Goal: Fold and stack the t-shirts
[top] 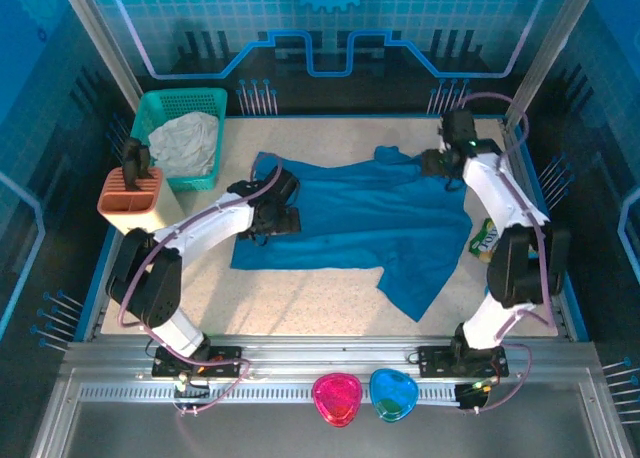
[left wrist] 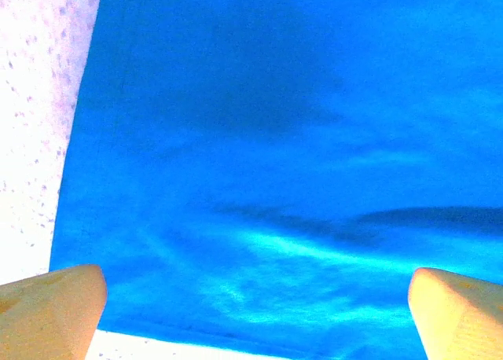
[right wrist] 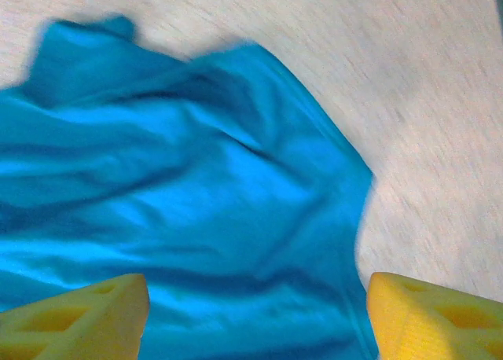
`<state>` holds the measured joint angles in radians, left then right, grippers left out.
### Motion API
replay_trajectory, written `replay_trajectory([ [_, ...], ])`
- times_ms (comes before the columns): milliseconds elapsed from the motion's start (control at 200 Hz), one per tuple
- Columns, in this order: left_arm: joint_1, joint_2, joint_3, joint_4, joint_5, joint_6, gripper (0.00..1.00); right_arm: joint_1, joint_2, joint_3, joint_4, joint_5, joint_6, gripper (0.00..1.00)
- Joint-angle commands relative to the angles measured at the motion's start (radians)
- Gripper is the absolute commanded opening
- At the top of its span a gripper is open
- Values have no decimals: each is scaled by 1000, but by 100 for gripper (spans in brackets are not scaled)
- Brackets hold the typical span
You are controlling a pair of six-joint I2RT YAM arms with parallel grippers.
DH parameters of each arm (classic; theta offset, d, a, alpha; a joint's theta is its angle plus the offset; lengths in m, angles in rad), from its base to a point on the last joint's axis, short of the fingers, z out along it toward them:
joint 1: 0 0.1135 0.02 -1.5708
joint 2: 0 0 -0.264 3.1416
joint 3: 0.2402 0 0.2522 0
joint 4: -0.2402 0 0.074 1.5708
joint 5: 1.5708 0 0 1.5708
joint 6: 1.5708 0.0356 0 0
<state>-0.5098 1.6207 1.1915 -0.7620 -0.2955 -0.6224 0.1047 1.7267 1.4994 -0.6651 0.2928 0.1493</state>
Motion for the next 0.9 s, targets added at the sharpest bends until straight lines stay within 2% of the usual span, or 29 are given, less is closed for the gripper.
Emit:
replay_trajectory([
  [0, -7, -10, 55, -62, -12, 43, 99, 66, 158, 109, -42, 96, -267, 73],
  [155, -8, 27, 96, -56, 27, 65, 99, 113, 345, 257, 30, 241, -545, 72],
  [290, -8, 76, 112, -30, 38, 66, 99, 118, 481, 398, 9, 248, -654, 72],
  [571, -9, 248, 189, -10, 46, 67, 99, 130, 663, 537, 22, 279, -697, 69],
  [711, -8, 280, 193, -2, 44, 61, 99, 130, 736, 592, 9, 295, -702, 65],
  [896, -8, 298, 188, -5, 38, 56, 100, 130, 756, 597, 27, 287, -682, 61],
])
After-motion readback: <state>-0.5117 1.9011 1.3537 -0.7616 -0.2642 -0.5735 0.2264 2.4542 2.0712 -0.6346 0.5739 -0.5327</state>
